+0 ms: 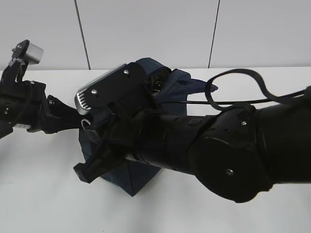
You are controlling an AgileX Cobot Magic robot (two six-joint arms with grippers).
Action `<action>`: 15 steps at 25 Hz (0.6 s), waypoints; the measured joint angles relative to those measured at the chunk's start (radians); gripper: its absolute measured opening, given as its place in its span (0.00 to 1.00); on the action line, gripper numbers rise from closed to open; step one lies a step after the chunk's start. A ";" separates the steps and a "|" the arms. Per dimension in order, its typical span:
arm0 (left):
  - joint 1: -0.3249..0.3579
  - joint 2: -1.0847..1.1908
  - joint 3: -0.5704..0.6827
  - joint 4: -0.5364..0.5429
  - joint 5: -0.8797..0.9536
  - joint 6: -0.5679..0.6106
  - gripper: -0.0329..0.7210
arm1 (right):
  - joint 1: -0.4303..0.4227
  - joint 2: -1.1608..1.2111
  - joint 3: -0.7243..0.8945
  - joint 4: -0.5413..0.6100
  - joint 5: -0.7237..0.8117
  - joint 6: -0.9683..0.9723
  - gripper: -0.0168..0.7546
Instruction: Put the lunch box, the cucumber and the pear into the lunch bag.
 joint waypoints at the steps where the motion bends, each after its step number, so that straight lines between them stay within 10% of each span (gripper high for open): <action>1: 0.000 0.000 0.000 0.000 0.000 0.000 0.05 | 0.000 0.000 -0.009 0.011 0.002 -0.010 0.02; 15: 0.000 0.000 -0.004 -0.013 0.004 0.000 0.05 | -0.094 -0.002 -0.062 0.251 0.011 -0.095 0.02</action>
